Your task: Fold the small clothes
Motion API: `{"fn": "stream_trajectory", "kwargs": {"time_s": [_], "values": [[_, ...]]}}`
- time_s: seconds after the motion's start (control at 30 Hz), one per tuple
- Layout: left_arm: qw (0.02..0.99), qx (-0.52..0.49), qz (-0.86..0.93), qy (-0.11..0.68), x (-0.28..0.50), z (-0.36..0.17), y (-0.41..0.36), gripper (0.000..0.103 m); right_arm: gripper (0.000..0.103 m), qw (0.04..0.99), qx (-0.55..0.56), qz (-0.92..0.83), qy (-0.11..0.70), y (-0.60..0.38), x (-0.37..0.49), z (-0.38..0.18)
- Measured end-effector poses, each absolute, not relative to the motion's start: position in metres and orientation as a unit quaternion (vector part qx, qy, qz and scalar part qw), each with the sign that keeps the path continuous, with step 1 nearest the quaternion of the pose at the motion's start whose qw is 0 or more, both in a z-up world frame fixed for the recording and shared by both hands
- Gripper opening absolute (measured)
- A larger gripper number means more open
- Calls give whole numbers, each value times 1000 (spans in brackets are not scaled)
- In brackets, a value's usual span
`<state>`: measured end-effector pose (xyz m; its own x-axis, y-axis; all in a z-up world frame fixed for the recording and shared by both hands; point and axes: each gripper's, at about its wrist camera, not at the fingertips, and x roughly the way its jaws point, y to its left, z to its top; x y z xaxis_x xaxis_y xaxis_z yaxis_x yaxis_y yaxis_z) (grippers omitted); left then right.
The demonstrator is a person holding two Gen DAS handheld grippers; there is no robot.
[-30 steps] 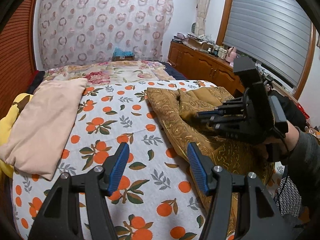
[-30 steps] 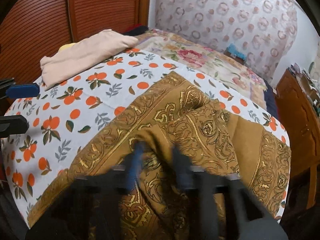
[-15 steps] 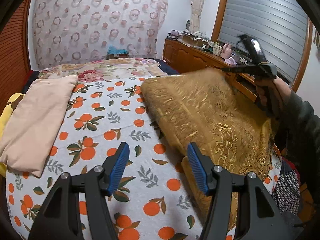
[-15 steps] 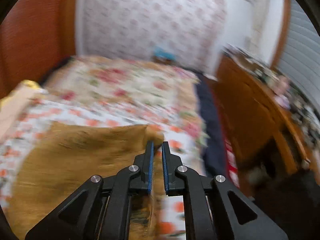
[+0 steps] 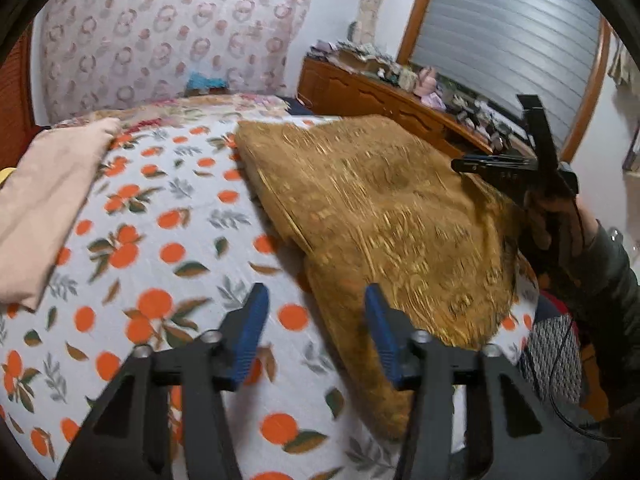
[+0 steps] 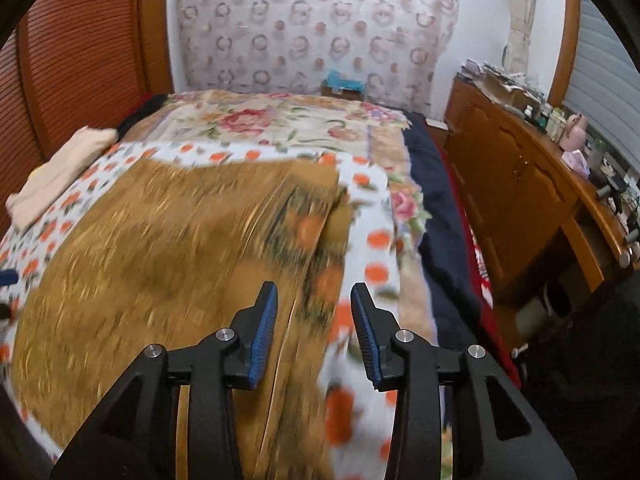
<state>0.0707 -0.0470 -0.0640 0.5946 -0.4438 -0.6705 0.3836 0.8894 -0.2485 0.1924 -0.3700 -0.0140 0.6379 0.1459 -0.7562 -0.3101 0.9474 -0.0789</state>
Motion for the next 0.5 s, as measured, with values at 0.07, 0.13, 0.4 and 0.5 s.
{"fn": "stream_trajectory", "kwargs": {"time_s": [0.07,0.13,0.4,0.5], "values": [[887,-34,-239,393,68,-68,-53,31,40,899,-92,129,407,-375,178,-18],[880,-30,-247,405,65,-74,-59,29,41,898,-83,131,412,-380,166,-21],[866,-35,-274,417,56,-78,-71,19,41,897,-72,138,414,-386,131,-33],[866,-37,-264,422,56,-77,-71,19,41,895,-59,139,419,-392,129,-36]]}}
